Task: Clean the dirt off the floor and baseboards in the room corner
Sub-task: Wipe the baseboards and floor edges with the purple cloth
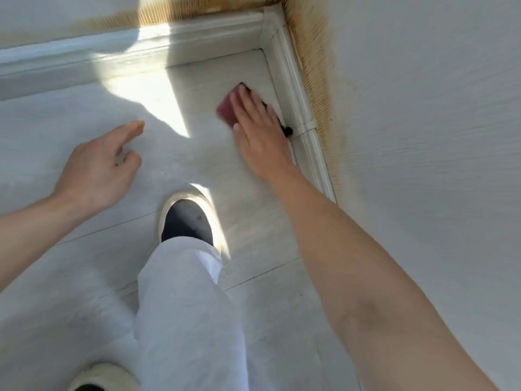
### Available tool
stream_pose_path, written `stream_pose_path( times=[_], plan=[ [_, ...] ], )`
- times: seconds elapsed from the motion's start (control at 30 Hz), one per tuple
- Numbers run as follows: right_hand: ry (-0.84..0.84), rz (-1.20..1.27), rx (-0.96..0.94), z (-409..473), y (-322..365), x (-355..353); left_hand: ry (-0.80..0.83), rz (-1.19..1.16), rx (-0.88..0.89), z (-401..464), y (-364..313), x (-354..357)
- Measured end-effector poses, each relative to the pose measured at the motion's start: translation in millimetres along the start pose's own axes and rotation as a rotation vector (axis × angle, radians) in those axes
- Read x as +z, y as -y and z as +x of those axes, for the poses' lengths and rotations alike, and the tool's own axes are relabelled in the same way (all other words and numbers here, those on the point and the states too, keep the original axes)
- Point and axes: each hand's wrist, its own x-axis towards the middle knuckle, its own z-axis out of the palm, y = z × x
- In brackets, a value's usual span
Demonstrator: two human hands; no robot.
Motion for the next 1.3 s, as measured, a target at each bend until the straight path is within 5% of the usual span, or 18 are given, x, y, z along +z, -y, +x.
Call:
stream_pose_path(
  times=[0.1,0.23,0.3,0.37,0.47,0.57,0.73,0.8,0.87,1.03,1.3],
  plan=[
    [-0.145,0.067,0.269,-4.7,40.7,14.8,-0.029,0.020,-0.016,-5.1,-2.0,2.0],
    [0.101,0.052,-0.488,-8.8,94.0,27.8,-0.057,0.045,0.073,0.6,-2.1,8.5],
    [0.165,-0.015,-0.631,14.0,75.4,18.1,-0.056,0.072,0.108,7.0,-1.6,6.3],
    [0.083,-0.004,-0.412,37.2,57.1,10.6,-0.060,0.096,0.110,11.1,-0.6,0.9],
    [-0.149,0.146,0.231,56.3,35.7,2.5,-0.074,0.109,0.097,9.5,-1.5,-8.6],
    [-0.206,0.114,0.395,60.7,72.6,13.3,-0.093,0.116,0.097,8.2,-3.8,-15.5],
    [-0.023,0.028,-0.371,40.9,151.8,36.6,-0.118,0.111,0.127,21.2,-6.0,-17.1],
    [-0.002,0.121,-0.494,50.9,126.1,32.1,-0.112,0.132,0.147,27.0,-6.2,-18.8],
    [-0.061,0.188,-0.398,60.2,91.2,24.1,-0.059,0.194,0.185,32.2,-1.4,-23.6],
    [-0.157,0.143,0.199,42.9,5.1,11.2,0.100,0.367,0.238,51.8,10.2,-22.0],
    [-0.405,0.485,0.582,72.9,35.3,8.5,0.239,0.598,0.230,78.5,-6.9,-24.2]
  ],
)
